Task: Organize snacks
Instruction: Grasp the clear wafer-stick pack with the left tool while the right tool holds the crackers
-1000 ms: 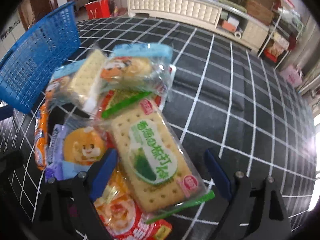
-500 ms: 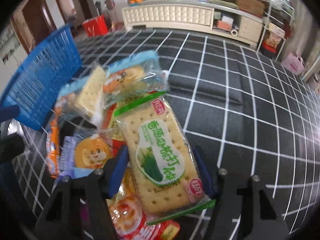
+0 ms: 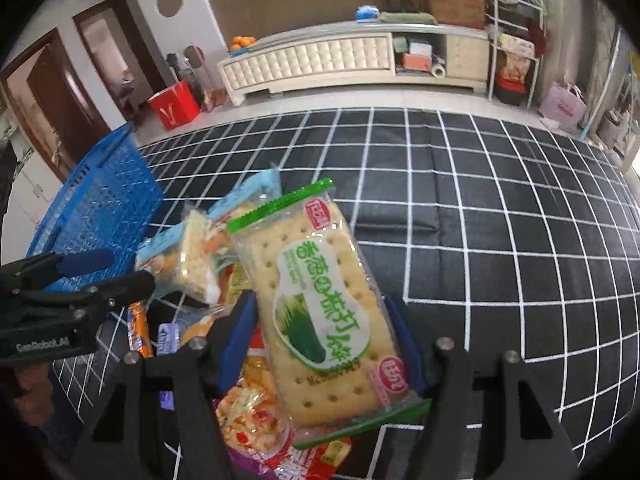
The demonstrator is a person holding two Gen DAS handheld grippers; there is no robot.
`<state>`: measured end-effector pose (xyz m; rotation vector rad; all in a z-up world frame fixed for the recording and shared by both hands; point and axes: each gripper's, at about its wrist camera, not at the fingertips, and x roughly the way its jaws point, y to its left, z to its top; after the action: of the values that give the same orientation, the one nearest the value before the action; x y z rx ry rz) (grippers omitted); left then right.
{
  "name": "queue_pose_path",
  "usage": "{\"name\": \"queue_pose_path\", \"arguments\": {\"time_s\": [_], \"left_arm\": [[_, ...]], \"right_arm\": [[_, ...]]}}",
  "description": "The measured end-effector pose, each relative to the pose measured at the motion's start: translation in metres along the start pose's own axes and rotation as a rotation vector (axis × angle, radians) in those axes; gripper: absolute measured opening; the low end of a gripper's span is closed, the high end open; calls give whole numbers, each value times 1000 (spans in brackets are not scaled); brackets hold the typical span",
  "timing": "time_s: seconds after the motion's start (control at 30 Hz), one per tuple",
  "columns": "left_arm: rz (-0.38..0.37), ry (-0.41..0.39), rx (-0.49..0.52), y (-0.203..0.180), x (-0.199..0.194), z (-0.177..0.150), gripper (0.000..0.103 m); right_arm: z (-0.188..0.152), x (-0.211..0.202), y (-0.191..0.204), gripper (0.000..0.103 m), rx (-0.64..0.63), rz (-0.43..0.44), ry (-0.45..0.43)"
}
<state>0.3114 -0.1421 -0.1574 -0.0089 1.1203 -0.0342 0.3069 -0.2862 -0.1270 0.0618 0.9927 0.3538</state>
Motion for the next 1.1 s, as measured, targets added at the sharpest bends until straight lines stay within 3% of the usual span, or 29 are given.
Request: {"name": "queue_pose_path", "arguments": {"time_s": [0.13,0.3,0.43,0.6,0.9,1.1], "left_arm": [[-38,42,-1,-8,21,11,64],[-21,64,-6,-14,40,21,55],[5,42,19,-22,42,26,35],[17,39,15,-27,45,32,24],[-44,12,-45,-10,32,20,15],[-95,-22,-17,-6,5,5,15]], "right_arm": [[7,11,-7,68,39,-12,27],[8,6,-10,68,55,-2,20],[6,5,-7,68,38,9,24],[6,8,-7,69,40,14,35],[5,5,-7,69,46,20,43],[5,-14,8,69,14,23,8]]}}
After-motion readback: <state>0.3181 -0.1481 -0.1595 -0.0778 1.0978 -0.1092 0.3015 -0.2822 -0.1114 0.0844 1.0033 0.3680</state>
